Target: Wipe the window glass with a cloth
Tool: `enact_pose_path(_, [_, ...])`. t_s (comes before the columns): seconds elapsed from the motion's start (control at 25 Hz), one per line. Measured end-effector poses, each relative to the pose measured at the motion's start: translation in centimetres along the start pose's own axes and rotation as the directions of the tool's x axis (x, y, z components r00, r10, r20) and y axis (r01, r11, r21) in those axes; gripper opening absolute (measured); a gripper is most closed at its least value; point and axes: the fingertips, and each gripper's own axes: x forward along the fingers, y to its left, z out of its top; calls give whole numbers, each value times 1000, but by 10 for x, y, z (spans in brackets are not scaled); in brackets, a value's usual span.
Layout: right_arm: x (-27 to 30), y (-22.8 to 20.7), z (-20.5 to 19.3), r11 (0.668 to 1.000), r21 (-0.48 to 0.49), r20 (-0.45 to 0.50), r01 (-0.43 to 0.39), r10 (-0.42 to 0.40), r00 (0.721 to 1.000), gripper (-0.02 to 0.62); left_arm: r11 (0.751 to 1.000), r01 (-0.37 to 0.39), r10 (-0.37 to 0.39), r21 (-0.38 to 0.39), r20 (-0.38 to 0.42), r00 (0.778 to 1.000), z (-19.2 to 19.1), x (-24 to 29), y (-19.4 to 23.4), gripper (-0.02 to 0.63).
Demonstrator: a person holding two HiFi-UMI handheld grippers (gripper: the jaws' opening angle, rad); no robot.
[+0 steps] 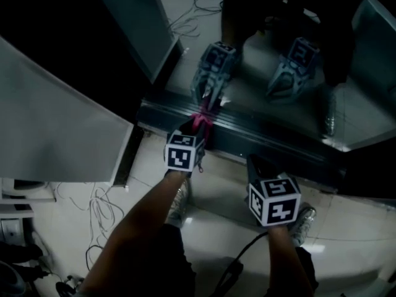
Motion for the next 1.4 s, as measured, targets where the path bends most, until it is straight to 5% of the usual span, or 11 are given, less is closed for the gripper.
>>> enact_pose_path(0.84, [60, 76, 21, 993, -51, -26, -107, 106, 994, 17, 961, -263, 262, -81, -12, 965, -5, -24, 175, 92])
enact_pose_path(1.4, [56, 101, 30, 983, -96, -18, -157, 156, 988, 17, 938, -307, 309, -162, -13, 951, -5, -59, 193, 92])
